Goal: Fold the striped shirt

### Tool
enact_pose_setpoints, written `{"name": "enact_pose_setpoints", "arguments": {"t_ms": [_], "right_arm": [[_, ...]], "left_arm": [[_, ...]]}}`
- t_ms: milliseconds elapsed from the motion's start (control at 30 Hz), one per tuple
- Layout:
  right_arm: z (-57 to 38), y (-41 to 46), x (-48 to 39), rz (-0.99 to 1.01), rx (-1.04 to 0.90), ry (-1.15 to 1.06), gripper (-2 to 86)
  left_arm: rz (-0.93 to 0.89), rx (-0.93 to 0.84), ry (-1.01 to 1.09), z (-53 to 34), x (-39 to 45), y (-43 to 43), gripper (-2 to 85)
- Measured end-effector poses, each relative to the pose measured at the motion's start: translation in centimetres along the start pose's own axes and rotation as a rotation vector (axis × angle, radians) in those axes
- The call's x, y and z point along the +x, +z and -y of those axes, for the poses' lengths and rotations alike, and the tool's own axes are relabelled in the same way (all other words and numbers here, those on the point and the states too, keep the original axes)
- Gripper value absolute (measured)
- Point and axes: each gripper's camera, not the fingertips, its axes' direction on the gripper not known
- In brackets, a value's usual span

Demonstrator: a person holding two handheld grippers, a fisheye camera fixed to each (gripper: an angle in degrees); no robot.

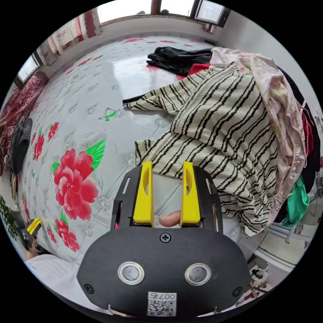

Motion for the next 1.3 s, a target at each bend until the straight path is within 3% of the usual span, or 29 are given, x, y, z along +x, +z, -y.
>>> {"name": "enact_pose_setpoints", "arguments": {"t_ms": [100, 233, 433, 567, 600, 667, 867, 967, 1033, 1133, 1200, 1300], "right_arm": [[-1.4, 0.4, 2.1, 0.064, 0.089, 0.241, 3.1], [-2.5, 0.4, 0.7, 0.273, 0.057, 0.17, 0.6], [-11.8, -0.4, -15.4, 0.63, -0.154, -0.374, -0.2], [-20.2, -5.5, -26.5, 1.041, -0.301, -0.853, -0.2], [-22.3, -7.8, -28.6, 1.071, -0.314, -1.067, -0.2], [-24.2, -10.5, -30.3, 1.005, -0.321, -1.27, -0.2], [-25.3, -14.9, -32.1, 1.121, -0.338, -1.354, 0.4], [-27.3, -16.2, -33.2, 1.058, -0.245, -1.428, 2.0], [-27.3, -16.4, -32.9, 0.952, -0.172, -1.393, 3.4], [-23.7, -15.6, -28.5, 0.787, -0.044, -1.129, 5.9], [-19.7, -14.2, -21.3, 0.627, 0.065, -0.78, 8.2], [-16.5, -11.7, -11.6, 0.392, 0.063, -0.353, 10.1]], "left_arm": [[0.01, -0.02, 0.024, -0.3, 0.0, 0.0, -0.8], [-0.02, 0.0, 0.012, -1.6, -1.1, 0.1, -0.9], [-0.134, 0.119, -0.122, -6.2, -4.4, 0.7, -0.8], [-0.342, 0.141, -0.308, -11.3, -8.8, 1.4, -0.9], [-0.383, 0.183, -0.333, -13.5, -9.9, 1.3, -1.0], [-0.401, 0.239, -0.354, -16.8, -11.6, 1.0, -1.0], [-0.348, 0.383, -0.423, -27.7, -17.2, -0.3, -0.9], [-0.304, 0.416, -0.409, -31.1, -19.1, -0.9, -0.8], [-0.264, 0.414, -0.36, -32.2, -19.4, -1.3, -0.7], [-0.203, 0.42, -0.274, -33.5, -19.2, -2.1, -0.4], [-0.204, 0.436, -0.233, -34.4, -19.0, -2.4, 0.0], [-0.235, 0.452, -0.2, -34.9, -18.8, -2.6, 1.1]]}}
